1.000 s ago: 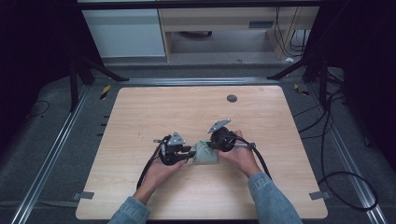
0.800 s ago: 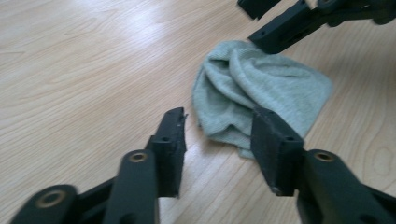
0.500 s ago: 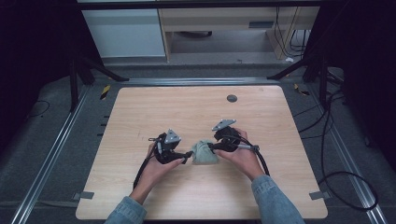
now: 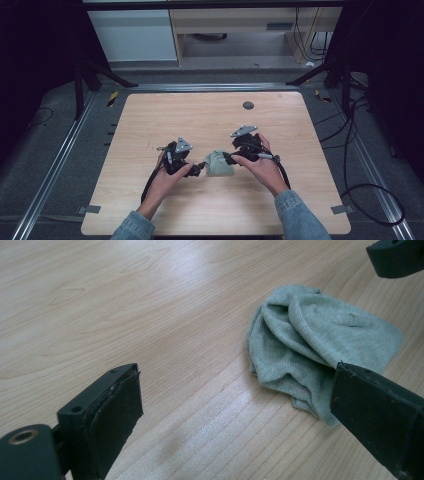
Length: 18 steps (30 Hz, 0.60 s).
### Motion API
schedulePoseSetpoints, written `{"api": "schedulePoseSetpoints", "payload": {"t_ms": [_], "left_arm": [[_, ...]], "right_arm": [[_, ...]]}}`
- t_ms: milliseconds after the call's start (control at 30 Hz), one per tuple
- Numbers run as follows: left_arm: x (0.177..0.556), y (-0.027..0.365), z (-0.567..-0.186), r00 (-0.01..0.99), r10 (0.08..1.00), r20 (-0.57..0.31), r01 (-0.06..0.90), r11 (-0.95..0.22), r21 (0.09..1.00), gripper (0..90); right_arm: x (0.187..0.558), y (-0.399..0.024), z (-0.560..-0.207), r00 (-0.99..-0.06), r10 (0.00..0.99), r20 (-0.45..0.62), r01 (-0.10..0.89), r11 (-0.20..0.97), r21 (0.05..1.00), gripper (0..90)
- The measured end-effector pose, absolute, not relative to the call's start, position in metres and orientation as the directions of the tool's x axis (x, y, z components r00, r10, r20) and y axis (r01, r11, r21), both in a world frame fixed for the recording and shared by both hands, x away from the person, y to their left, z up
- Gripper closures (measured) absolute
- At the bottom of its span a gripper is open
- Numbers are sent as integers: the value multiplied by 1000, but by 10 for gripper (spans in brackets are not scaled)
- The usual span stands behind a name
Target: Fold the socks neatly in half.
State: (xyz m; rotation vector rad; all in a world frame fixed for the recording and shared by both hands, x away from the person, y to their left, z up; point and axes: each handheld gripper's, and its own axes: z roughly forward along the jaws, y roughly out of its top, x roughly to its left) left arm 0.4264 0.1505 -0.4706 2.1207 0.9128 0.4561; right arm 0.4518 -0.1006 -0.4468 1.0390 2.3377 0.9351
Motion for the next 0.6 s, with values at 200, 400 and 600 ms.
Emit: {"api": "schedulePoseSetpoints", "payload": {"t_ms": [200,400,600], "left_arm": [[424,152,-465,683,730,33,446,-453,772,39],[422,158,-460,678,734,37,443,-450,775,36],[420,168,-456,662,749,38,450,-438,778,35]], "right_arm": [[450,-106,-441,-622,777,-95,483,476,735,76],[446,-114,-434,-615,782,-94,472,462,751,67],[440,-124,-428,-606,790,-94,465,448,764,64]]}}
